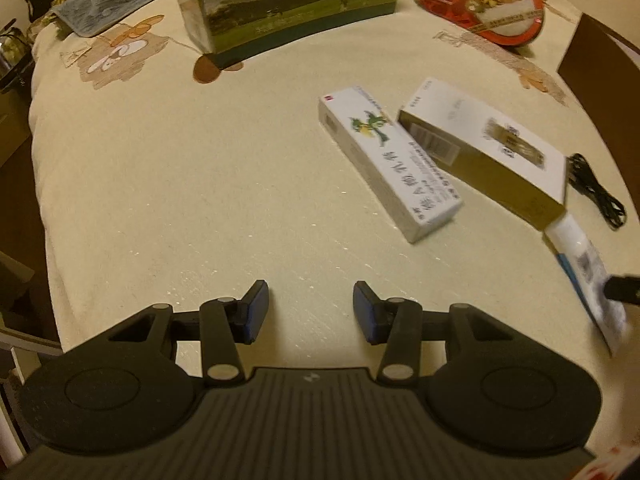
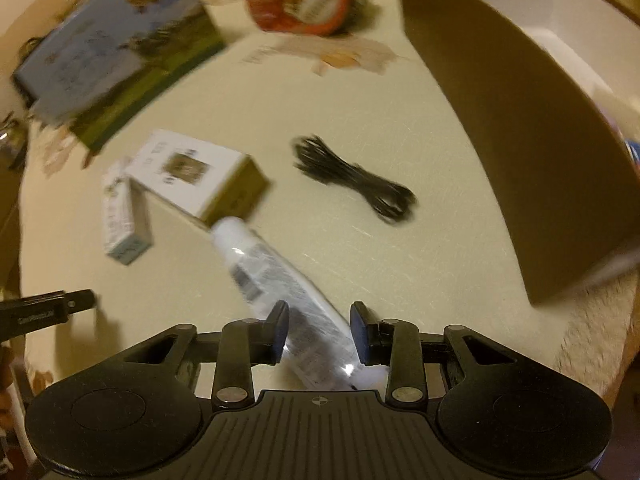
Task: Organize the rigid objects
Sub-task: 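Grasp the white tube with the right tool and lift it, then grasp the white-and-green medicine box with the left tool while the right tool holds the tube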
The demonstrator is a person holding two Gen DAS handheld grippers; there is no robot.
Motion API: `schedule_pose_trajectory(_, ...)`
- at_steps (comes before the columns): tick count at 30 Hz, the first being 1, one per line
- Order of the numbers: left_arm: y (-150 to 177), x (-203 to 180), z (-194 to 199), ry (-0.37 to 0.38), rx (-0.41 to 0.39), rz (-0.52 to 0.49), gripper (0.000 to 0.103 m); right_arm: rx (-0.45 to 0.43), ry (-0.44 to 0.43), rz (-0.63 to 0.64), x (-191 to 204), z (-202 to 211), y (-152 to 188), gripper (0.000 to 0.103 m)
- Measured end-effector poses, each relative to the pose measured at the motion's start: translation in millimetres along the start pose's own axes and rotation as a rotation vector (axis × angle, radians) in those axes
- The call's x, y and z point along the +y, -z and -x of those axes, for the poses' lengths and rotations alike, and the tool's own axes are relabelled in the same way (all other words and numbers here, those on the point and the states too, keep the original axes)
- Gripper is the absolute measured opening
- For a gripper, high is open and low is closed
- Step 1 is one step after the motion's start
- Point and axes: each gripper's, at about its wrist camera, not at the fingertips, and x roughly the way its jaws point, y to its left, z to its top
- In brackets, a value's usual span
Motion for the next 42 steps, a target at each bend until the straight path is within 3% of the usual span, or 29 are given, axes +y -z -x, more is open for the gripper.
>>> schedule_pose_trajectory(2,0,-5,2,0.021,-0.004,-0.005,0.042,-0.011,0.0,0.061,8,1,-1,0.046)
schedule_pose_trajectory(4,-3,-10,4,0.044,-0.008,-0.003,0.042,-0.025,0.005,0.129,15,1,0,0.051)
schedule_pose_trajectory(13,-30,-41,-1,0.138,-0.026,-0.007,0.052,-0.012,0.054,0.351,43,-31,6,0.051)
schedule_pose_trajectory(15,-35,-46,-5,0.139,-0.027,-0.01,0.053,-0.018,0.067,0.333,40,-33,4,0.044)
schedule_pose_trajectory(19,-44,-53,-14,0.13,-0.026,-0.001,0.053,-0.035,0.099,0.258,28,-31,-1,0.039)
schedule_pose_trajectory(24,-53,-57,-24,0.103,-0.028,-0.008,0.053,-0.036,0.11,0.146,8,-24,-8,0.038)
schedule_pose_trajectory(29,-53,-54,-29,0.101,-0.023,-0.026,0.046,-0.035,0.115,0.11,1,-18,-5,0.038)
schedule_pose_trajectory(36,-27,-51,-15,0.075,-0.037,-0.112,0.038,-0.038,0.113,0.083,-1,-8,12,0.038)
schedule_pose_trajectory(42,14,-46,10,0.102,0.009,-0.172,0.038,-0.023,0.113,0.078,2,1,31,0.038)
